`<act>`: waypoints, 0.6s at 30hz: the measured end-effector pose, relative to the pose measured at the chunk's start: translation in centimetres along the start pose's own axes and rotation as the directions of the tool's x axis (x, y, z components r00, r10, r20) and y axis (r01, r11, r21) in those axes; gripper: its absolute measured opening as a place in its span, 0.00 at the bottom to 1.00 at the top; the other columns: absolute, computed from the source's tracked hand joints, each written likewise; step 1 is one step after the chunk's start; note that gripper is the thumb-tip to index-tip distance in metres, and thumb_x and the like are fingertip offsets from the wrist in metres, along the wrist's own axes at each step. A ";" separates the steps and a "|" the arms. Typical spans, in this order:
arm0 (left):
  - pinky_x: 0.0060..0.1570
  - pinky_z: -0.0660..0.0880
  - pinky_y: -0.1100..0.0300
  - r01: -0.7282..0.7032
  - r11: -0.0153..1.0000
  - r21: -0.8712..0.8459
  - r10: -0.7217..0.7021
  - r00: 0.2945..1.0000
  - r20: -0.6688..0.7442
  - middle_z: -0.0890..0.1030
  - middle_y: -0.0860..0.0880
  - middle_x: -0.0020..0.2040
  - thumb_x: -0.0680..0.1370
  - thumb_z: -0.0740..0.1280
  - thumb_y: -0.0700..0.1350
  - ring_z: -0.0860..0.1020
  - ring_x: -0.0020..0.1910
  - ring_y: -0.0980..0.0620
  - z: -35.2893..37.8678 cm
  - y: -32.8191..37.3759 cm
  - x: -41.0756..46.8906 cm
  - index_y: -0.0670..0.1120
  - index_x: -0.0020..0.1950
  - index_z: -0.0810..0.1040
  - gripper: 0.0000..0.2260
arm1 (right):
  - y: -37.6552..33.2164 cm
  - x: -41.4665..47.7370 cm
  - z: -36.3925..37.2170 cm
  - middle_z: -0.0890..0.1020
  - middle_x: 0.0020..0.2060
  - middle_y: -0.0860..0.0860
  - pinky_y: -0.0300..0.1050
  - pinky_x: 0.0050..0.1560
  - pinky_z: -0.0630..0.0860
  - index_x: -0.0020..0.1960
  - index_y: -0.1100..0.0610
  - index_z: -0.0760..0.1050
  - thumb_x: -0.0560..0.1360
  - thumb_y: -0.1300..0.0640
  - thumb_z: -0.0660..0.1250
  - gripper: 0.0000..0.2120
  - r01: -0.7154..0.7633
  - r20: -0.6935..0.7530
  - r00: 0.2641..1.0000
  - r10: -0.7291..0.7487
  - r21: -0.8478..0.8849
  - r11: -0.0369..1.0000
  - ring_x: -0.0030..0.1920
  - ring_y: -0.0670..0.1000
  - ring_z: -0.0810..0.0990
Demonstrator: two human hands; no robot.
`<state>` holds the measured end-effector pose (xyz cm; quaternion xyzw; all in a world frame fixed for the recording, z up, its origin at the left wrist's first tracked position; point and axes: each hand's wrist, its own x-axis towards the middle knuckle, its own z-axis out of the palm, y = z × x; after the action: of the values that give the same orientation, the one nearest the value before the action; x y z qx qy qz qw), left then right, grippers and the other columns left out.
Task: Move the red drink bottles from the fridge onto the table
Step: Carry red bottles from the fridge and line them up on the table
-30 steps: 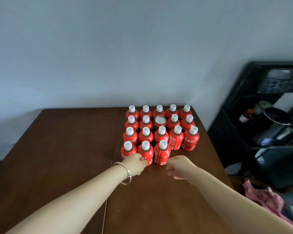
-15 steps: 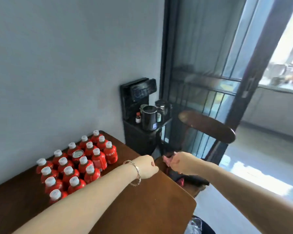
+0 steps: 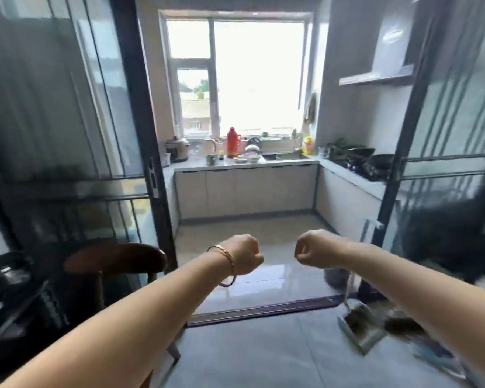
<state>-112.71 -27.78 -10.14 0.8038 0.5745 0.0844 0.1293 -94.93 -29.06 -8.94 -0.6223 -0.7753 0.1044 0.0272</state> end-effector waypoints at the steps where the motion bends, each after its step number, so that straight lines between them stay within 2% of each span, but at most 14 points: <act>1: 0.49 0.72 0.61 -0.041 0.999 0.013 0.041 0.999 0.016 0.80 0.42 0.56 0.78 0.61 0.46 0.77 0.54 0.43 0.6 3.3 2.4 0.40 0.54 0.79 0.12 | 3.8 -0.6 -1.1 0.82 0.54 0.51 0.39 0.51 0.73 0.55 0.56 0.81 0.77 0.57 0.62 0.11 -0.047 -0.020 0.999 0.047 -0.003 0.999 0.55 0.52 0.80; 4: 0.51 0.73 0.59 -0.160 0.985 0.069 0.157 0.986 0.047 0.79 0.41 0.57 0.78 0.60 0.46 0.77 0.56 0.43 1.9 12.4 8.6 0.39 0.57 0.79 0.14 | 13.5 -2.3 -4.0 0.82 0.54 0.54 0.43 0.50 0.75 0.55 0.58 0.79 0.76 0.56 0.63 0.11 -0.184 -0.035 0.982 0.184 0.017 0.983 0.53 0.54 0.80; 9: 0.56 0.70 0.57 -0.318 0.946 0.054 0.314 0.947 0.070 0.77 0.41 0.61 0.81 0.57 0.46 0.75 0.60 0.43 3.8 27.5 17.7 0.37 0.62 0.75 0.17 | 28.9 -5.7 -8.4 0.81 0.54 0.57 0.52 0.57 0.77 0.55 0.61 0.79 0.75 0.56 0.61 0.13 -0.404 -0.096 0.908 0.407 0.054 0.913 0.54 0.57 0.79; 12: 0.56 0.71 0.59 -0.419 0.906 0.060 0.412 0.906 0.096 0.77 0.42 0.61 0.81 0.57 0.46 0.75 0.60 0.44 5.5 35.7 22.1 0.38 0.61 0.76 0.16 | 37.0 -8.3 -10.4 0.81 0.52 0.54 0.48 0.51 0.78 0.51 0.58 0.79 0.74 0.58 0.60 0.11 -0.538 -0.090 0.835 0.543 0.080 0.839 0.54 0.57 0.80; 14: 0.53 0.72 0.59 -0.470 0.882 0.036 0.461 0.877 0.136 0.79 0.43 0.57 0.80 0.59 0.46 0.77 0.57 0.45 7.6 41.8 25.6 0.40 0.58 0.77 0.14 | 42.8 -10.1 -11.1 0.82 0.53 0.57 0.48 0.45 0.75 0.52 0.61 0.79 0.73 0.59 0.59 0.12 -0.627 -0.112 0.765 0.634 0.098 0.773 0.55 0.60 0.80; 15: 0.51 0.73 0.59 -0.500 0.865 0.040 0.489 0.858 0.156 0.80 0.43 0.55 0.79 0.59 0.46 0.78 0.55 0.44 8.6 44.6 27.2 0.40 0.56 0.78 0.13 | 45.4 -10.8 -11.5 0.82 0.54 0.58 0.48 0.45 0.76 0.52 0.61 0.79 0.73 0.59 0.59 0.13 -0.656 -0.123 0.736 0.665 0.112 0.747 0.55 0.60 0.80; 17: 0.44 0.73 0.58 -0.577 0.815 0.048 0.559 0.806 0.193 0.80 0.43 0.47 0.79 0.58 0.47 0.78 0.47 0.44 10.1 48.6 29.9 0.42 0.44 0.78 0.12 | 49.1 -11.9 -12.4 0.82 0.54 0.58 0.51 0.50 0.77 0.52 0.60 0.79 0.73 0.60 0.59 0.13 -0.708 -0.125 0.682 0.720 0.132 0.694 0.55 0.60 0.80; 18: 0.40 0.71 0.58 -0.615 0.788 0.043 0.598 0.779 0.189 0.78 0.45 0.41 0.79 0.58 0.47 0.76 0.42 0.44 10.9 50.9 31.1 0.43 0.38 0.75 0.13 | 51.4 -12.3 -12.8 0.82 0.54 0.58 0.53 0.53 0.77 0.52 0.60 0.79 0.73 0.61 0.59 0.13 -0.733 -0.132 0.654 0.744 0.133 0.668 0.55 0.60 0.80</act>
<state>-53.53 -15.17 -5.42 0.9555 0.2759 0.0251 0.1010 -40.69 -28.95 -5.41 -0.8889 -0.4459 0.0775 0.0715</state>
